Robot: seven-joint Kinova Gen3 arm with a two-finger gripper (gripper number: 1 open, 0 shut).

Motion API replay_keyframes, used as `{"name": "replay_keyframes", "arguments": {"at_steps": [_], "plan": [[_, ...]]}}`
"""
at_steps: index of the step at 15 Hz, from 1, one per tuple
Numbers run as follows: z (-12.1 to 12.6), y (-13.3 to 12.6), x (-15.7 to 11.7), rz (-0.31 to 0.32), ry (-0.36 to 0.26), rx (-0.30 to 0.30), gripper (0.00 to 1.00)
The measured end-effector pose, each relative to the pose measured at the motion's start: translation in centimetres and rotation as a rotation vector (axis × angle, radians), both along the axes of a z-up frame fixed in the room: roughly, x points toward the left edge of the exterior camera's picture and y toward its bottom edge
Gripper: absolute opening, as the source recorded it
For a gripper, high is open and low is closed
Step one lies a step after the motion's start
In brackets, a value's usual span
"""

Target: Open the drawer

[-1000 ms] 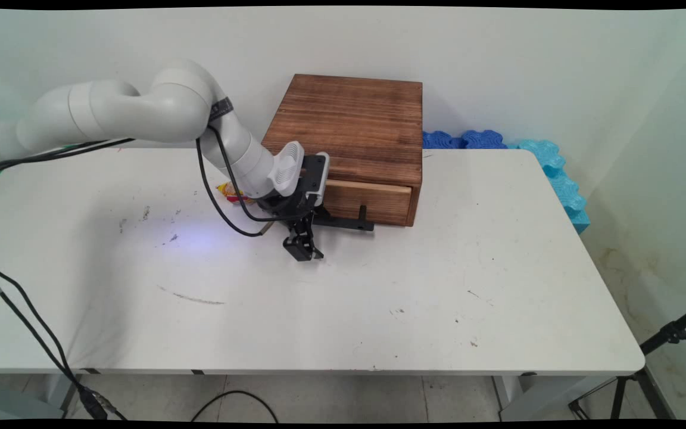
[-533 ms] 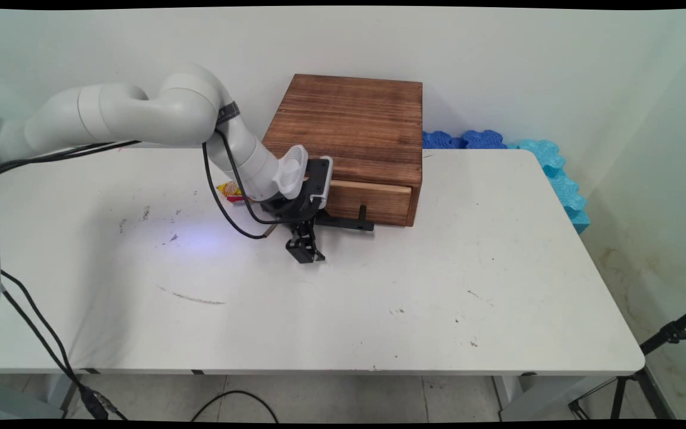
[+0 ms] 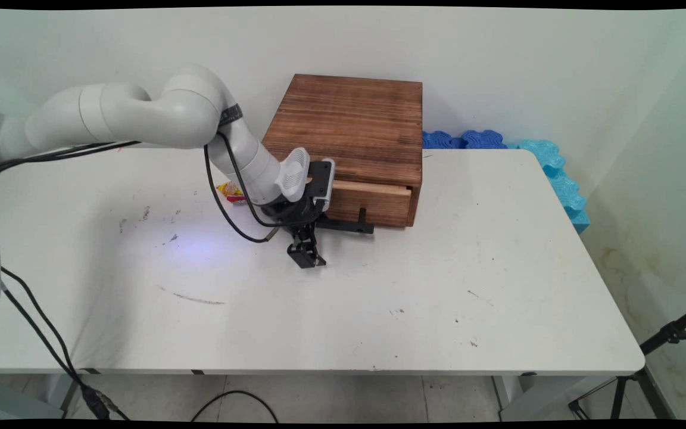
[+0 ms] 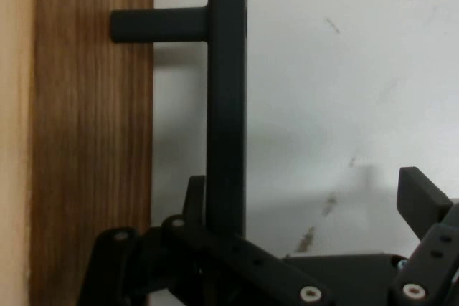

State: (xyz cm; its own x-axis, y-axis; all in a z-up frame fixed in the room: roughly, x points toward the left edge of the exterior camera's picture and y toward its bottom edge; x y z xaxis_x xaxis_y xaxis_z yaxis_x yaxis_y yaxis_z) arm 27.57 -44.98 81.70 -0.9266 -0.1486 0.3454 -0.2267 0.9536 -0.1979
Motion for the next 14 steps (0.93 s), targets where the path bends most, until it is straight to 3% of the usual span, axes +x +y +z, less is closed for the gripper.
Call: {"name": "replay_keyframes", "arguments": {"at_steps": [14], "plan": [[0.8,7.2,-1.6,-0.018,0.011,0.088,1.00]]}}
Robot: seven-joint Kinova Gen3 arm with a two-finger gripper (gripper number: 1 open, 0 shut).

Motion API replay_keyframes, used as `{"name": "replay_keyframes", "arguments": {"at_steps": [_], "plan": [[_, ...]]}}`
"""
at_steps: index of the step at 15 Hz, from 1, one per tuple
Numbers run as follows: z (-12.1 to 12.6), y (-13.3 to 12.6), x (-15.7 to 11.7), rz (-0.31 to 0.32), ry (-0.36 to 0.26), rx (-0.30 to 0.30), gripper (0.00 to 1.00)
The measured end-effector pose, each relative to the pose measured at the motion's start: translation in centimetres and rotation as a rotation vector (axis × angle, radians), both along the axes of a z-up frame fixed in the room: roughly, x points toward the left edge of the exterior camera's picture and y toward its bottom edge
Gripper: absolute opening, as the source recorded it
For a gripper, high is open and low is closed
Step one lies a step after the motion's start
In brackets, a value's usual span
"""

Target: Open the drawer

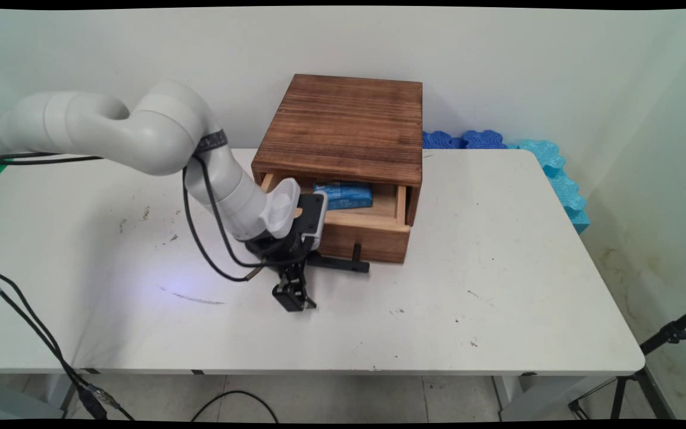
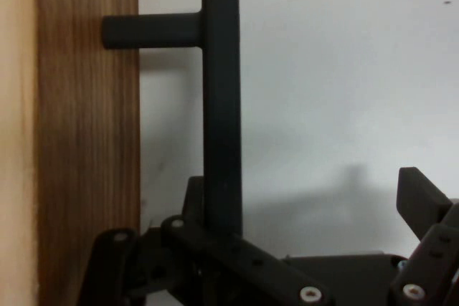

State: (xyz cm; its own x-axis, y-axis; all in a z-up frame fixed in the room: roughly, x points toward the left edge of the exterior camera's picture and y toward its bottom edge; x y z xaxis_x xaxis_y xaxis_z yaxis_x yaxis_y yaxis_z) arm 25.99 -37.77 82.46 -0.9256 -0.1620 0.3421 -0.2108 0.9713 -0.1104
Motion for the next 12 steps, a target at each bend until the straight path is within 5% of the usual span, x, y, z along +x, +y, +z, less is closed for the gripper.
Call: {"name": "replay_keyframes", "arguments": {"at_steps": [12], "plan": [[1.0,6.3,-0.8,-0.035,0.016,0.048,1.00]]}}
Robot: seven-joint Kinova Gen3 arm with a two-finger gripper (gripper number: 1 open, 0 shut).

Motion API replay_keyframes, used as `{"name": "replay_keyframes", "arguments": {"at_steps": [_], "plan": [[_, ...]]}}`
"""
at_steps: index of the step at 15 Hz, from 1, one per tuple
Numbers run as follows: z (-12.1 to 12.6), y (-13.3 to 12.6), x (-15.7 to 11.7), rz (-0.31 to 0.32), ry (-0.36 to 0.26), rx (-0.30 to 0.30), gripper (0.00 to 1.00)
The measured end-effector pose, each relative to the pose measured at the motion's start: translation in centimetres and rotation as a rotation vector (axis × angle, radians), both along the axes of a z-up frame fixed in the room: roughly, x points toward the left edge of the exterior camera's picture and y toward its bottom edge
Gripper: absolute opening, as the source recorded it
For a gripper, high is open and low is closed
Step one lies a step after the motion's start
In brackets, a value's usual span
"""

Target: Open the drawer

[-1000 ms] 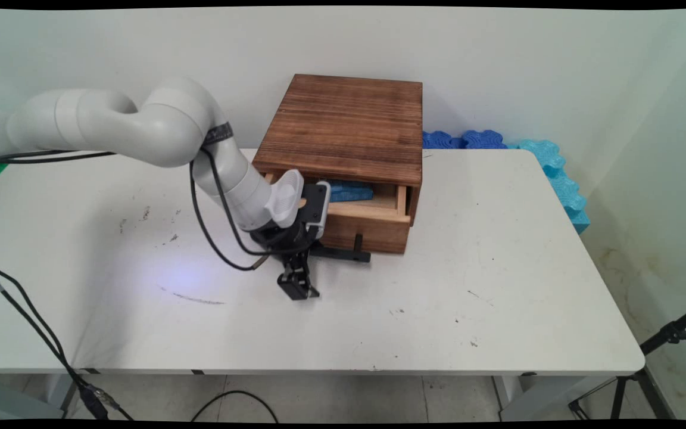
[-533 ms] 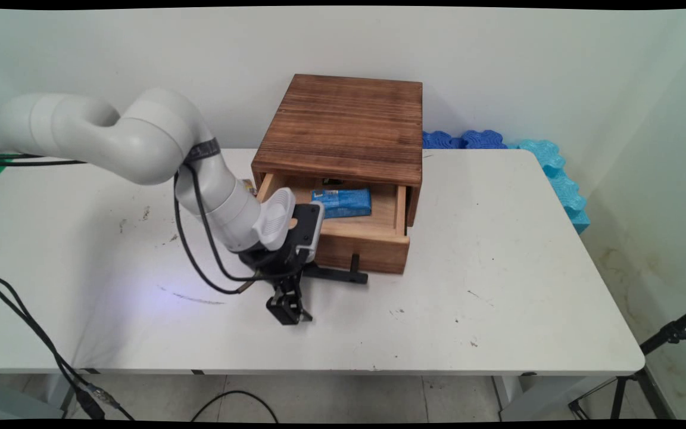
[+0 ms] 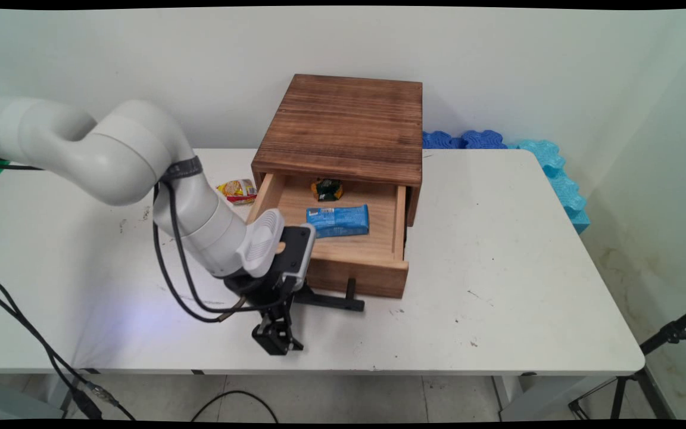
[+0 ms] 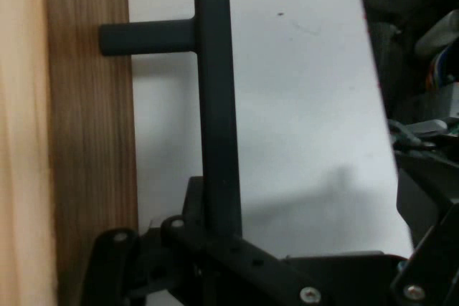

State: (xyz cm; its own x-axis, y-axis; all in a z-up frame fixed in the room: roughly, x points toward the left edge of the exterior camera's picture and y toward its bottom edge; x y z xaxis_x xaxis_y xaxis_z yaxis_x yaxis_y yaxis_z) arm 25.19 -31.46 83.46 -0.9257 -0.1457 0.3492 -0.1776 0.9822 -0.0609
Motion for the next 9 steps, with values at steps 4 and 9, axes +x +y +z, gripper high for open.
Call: {"name": "replay_keyframes", "arguments": {"at_steps": [4,9], "plan": [[0.2,1.6,-0.1,-0.011,0.007,0.013,1.00],[0.6,3.2,-0.2,-0.020,0.015,0.026,1.00]]}}
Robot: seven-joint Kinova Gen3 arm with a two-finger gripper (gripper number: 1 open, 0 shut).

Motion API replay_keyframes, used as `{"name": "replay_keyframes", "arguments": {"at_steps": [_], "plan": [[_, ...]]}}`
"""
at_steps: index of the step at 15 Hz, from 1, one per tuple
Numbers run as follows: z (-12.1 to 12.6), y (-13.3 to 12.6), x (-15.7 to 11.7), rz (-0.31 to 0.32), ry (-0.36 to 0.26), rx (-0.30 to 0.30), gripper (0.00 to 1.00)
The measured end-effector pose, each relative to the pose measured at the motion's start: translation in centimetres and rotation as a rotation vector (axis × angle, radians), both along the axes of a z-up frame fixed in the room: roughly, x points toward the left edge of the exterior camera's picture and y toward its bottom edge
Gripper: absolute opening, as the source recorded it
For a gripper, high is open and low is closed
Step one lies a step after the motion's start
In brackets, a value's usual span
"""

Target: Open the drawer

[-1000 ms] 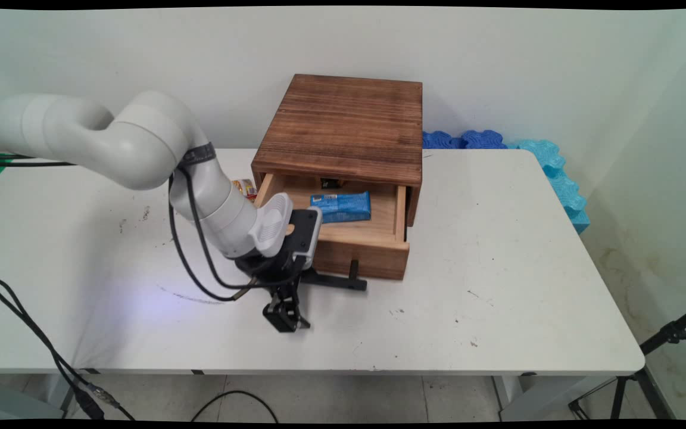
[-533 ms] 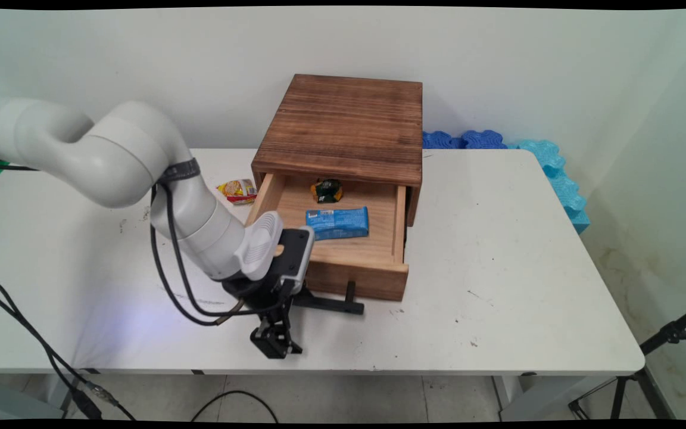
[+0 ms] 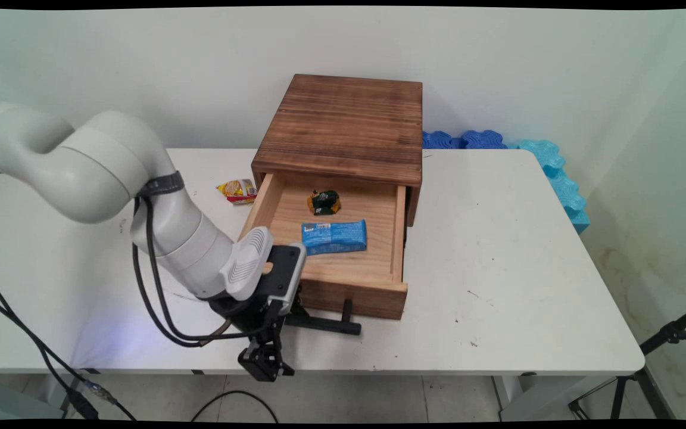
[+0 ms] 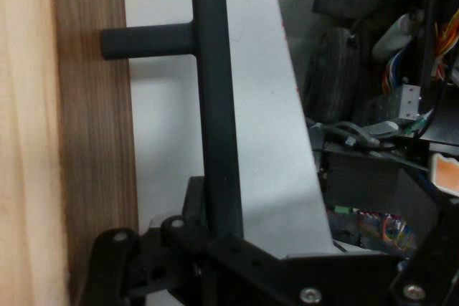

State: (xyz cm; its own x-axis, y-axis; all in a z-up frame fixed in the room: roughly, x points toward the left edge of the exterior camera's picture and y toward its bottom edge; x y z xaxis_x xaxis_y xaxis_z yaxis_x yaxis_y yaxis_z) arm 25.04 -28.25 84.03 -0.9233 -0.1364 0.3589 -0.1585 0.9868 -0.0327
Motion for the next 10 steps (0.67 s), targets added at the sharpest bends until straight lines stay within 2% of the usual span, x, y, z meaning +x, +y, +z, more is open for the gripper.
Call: {"name": "replay_keyframes", "arguments": {"at_steps": [10], "plan": [[0.5,2.1,0.1,-0.014,0.005,0.012,1.00]]}}
